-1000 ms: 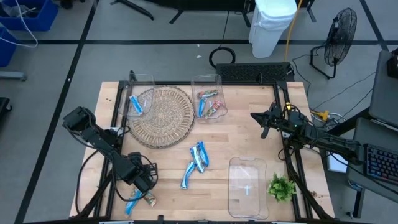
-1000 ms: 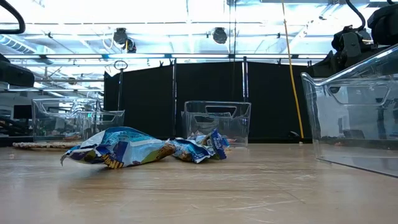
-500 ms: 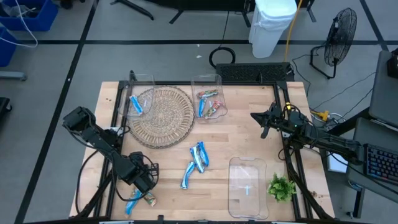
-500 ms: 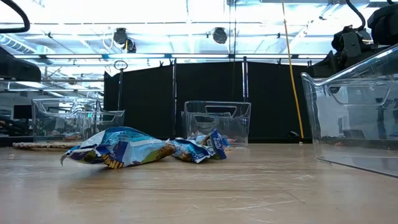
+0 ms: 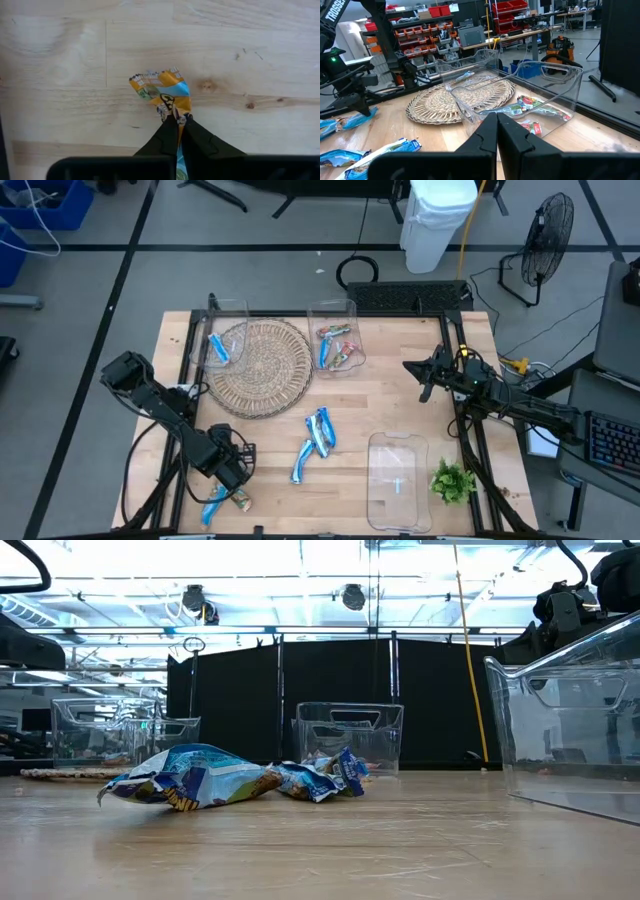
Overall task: Pick and place Granola Bars by type
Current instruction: Put the yellow granola bar into the top left transparent bin
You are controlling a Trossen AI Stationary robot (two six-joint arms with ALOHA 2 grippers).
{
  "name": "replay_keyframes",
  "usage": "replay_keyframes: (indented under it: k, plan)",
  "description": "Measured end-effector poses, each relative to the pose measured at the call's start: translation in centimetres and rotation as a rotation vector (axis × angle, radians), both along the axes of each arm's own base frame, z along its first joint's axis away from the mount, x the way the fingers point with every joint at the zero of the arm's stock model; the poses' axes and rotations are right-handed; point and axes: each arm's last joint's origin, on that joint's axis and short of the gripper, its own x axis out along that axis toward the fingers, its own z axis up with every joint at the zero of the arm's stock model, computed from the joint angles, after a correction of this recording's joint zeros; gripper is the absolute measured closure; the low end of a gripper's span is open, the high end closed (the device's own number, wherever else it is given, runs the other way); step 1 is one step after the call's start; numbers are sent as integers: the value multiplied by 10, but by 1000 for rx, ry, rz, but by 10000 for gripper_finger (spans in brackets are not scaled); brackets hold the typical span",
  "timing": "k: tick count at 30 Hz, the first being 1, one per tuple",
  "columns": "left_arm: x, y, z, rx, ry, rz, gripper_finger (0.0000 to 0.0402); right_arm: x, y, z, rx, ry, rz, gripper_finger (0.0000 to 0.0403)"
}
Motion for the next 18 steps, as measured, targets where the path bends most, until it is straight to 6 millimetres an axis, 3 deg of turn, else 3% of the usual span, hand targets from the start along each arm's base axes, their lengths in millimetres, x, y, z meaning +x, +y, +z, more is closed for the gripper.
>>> replay_keyframes:
  k: [11,18]
  plan:
    - [1,0,0,18,-19,-45,392,0,0,0,0,0,0,403]
    - [11,9,14,181,-251,-202,396,0,0,0,0,0,0,403]
